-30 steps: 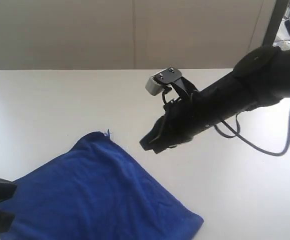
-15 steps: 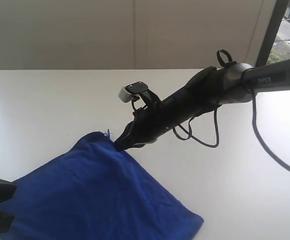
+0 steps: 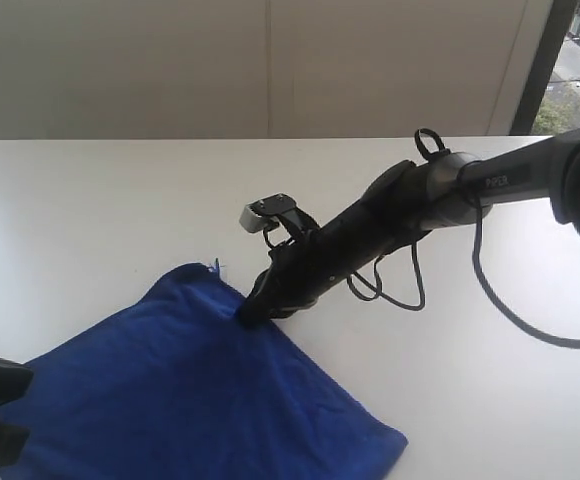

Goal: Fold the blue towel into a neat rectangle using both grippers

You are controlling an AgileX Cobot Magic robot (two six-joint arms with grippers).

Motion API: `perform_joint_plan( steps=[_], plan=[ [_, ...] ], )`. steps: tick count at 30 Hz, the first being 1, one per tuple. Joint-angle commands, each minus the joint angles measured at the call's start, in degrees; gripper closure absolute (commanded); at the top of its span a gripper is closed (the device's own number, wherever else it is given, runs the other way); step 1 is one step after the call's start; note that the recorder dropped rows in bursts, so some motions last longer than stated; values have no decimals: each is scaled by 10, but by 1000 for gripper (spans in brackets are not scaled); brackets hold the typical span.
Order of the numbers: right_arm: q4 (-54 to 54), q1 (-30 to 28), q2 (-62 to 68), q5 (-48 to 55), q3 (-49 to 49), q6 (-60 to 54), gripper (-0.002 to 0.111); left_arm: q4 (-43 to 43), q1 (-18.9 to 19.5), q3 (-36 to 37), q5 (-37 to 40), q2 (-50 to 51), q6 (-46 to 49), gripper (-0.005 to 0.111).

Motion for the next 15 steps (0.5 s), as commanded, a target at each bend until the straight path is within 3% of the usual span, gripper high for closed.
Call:
perform_joint_plan(
  steps=[1,8,12,15],
  plan=[
    [-95,1,4,-45,-3,68,108,-5,3,2,8,-4,-8,107],
    [-312,1,-9,-103,-3,251,108,-5,3,2,8,-4,-12,107],
    [-448,1,-18,-106,-3,395,108,-5,3,2,8,-4,-12,107],
    [-603,1,-25,-83,5,571,108,-5,3,2,8,-4,-12,107]
  ],
)
